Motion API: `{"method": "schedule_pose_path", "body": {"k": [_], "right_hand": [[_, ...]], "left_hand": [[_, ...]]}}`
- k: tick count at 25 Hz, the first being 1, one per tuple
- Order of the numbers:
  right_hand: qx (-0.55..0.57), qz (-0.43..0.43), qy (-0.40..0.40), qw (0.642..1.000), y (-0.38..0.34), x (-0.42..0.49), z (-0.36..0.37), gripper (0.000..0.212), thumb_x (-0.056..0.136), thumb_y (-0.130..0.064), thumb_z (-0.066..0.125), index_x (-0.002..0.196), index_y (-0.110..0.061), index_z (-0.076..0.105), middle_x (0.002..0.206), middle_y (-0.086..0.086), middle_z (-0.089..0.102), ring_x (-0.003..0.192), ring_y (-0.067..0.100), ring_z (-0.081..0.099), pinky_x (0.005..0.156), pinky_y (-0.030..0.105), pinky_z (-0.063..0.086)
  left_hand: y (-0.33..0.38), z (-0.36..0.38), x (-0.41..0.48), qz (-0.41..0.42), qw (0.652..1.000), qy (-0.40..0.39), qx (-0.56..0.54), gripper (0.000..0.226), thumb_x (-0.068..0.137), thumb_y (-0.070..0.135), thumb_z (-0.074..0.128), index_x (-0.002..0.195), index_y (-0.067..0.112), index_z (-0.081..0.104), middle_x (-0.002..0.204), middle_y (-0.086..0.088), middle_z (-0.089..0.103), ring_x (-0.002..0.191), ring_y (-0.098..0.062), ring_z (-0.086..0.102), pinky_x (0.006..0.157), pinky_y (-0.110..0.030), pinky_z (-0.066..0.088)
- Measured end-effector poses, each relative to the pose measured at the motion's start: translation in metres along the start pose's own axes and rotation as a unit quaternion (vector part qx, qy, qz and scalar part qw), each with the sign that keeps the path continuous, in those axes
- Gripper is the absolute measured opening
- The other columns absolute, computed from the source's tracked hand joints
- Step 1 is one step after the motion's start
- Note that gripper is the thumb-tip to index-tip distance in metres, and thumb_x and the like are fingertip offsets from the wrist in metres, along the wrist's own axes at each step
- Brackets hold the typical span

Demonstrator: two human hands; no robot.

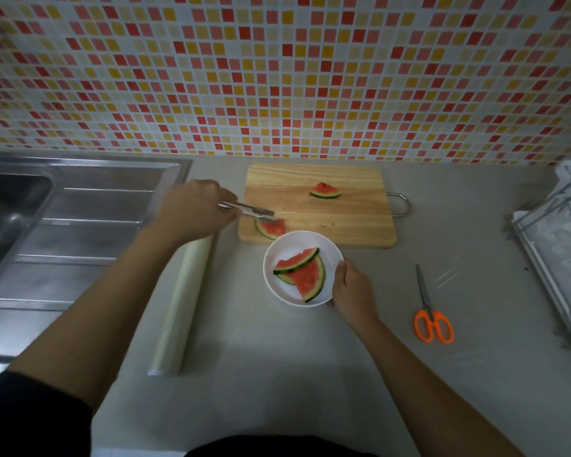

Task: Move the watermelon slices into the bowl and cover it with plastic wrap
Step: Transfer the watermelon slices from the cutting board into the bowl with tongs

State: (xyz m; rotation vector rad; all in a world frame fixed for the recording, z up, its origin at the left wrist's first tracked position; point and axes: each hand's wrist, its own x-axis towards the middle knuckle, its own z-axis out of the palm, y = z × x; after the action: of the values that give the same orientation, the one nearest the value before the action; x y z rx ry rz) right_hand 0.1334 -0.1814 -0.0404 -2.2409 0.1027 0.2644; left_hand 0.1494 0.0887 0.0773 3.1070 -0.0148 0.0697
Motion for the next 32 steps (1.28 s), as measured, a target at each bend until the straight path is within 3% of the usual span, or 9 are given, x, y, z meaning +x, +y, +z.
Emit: {"method": "schedule_pose_path", "body": {"k": [2,6,9,14,17,21,27,29,32], "right_hand": [[-0.002,-0.008,-0.001,1.0,0.0,-0.001,0.0,0.038,0.101,-0.028,0.026,0.105,-0.006,0.057,0.086,0.017,0.067,0.074,0.033,0.066,0.07,0.047,0.057],[-0.015,-0.009,0.001,1.0,0.001,0.001,0.001,0.039,0.101,-0.028,0.026,0.103,-0.005,0.058,0.082,0.016,0.067,0.07,0.033,0.066,0.068,0.045,0.057],[-0.02,-0.007,0.012,1.0,0.0,0.001,0.001,0.037,0.101,-0.027,0.027,0.103,-0.006,0.058,0.082,0.014,0.066,0.065,0.025,0.061,0.06,0.033,0.052],[-0.012,-0.005,0.001,1.0,-0.003,-0.002,0.0,0.037,0.101,-0.028,0.027,0.101,-0.008,0.058,0.082,0.013,0.065,0.076,0.032,0.066,0.071,0.046,0.056],[-0.011,-0.003,-0.001,1.0,-0.003,-0.001,0.0,0.037,0.101,-0.028,0.028,0.102,-0.006,0.057,0.084,0.016,0.066,0.077,0.033,0.066,0.072,0.05,0.056],[-0.007,-0.002,-0.001,1.0,-0.001,-0.001,0.0,0.038,0.101,-0.029,0.027,0.1,-0.006,0.057,0.084,0.016,0.066,0.076,0.032,0.066,0.071,0.05,0.056],[-0.018,-0.007,0.004,1.0,0.002,0.0,0.001,0.037,0.101,-0.027,0.028,0.102,-0.005,0.058,0.079,0.01,0.062,0.063,0.019,0.059,0.054,0.024,0.045],[-0.014,-0.007,0.006,1.0,0.002,0.0,0.0,0.036,0.101,-0.025,0.028,0.102,-0.005,0.058,0.076,0.007,0.06,0.057,0.014,0.056,0.044,0.012,0.037],[-0.018,-0.006,0.003,1.0,0.001,0.001,0.0,0.036,0.101,-0.025,0.028,0.105,-0.004,0.057,0.084,0.015,0.065,0.076,0.032,0.065,0.062,0.029,0.049]], "left_hand": [[-0.015,0.015,0.005,-0.012,1.0,0.006,0.023,0.029,0.088,0.041,0.056,0.11,0.027,0.07,0.103,-0.005,0.067,0.098,-0.028,0.064,0.078,-0.036,0.05],[-0.03,0.059,0.002,-0.011,1.0,0.001,0.013,0.037,0.089,0.04,0.059,0.123,0.028,0.063,0.112,-0.004,0.065,0.106,-0.027,0.061,0.076,-0.037,0.051],[-0.029,0.076,0.008,-0.007,0.999,0.032,0.013,0.037,0.09,0.038,0.059,0.124,0.025,0.063,0.106,-0.006,0.065,0.101,-0.028,0.061,0.069,-0.037,0.051],[0.004,0.085,0.026,-0.029,0.999,0.031,0.016,0.04,0.093,0.042,0.053,0.126,0.021,0.06,0.106,-0.009,0.062,0.1,-0.029,0.059,0.069,-0.037,0.05],[0.009,0.082,0.029,-0.086,0.996,-0.004,-0.019,0.039,0.092,0.047,0.051,0.12,0.023,0.063,0.102,-0.007,0.062,0.094,-0.027,0.061,0.068,-0.036,0.05],[-0.006,0.072,0.032,-0.205,0.958,-0.061,-0.19,0.037,0.087,0.047,0.057,0.101,0.017,0.074,0.101,-0.008,0.071,0.089,-0.027,0.063,0.07,-0.03,0.045],[-0.013,0.057,0.046,-0.275,0.911,-0.15,-0.27,0.035,0.08,0.035,0.066,0.056,0.009,0.06,0.069,-0.008,0.059,0.057,-0.017,0.048,0.051,-0.026,0.033],[-0.006,0.057,0.053,-0.282,0.907,-0.168,-0.265,0.032,0.079,0.032,0.065,0.057,0.011,0.057,0.067,-0.007,0.056,0.057,-0.016,0.048,0.051,-0.025,0.034],[0.006,0.061,0.062,-0.287,0.918,-0.168,-0.214,0.028,0.075,0.036,0.063,0.077,0.008,0.064,0.082,-0.008,0.062,0.077,-0.024,0.058,0.068,-0.03,0.043]]}}
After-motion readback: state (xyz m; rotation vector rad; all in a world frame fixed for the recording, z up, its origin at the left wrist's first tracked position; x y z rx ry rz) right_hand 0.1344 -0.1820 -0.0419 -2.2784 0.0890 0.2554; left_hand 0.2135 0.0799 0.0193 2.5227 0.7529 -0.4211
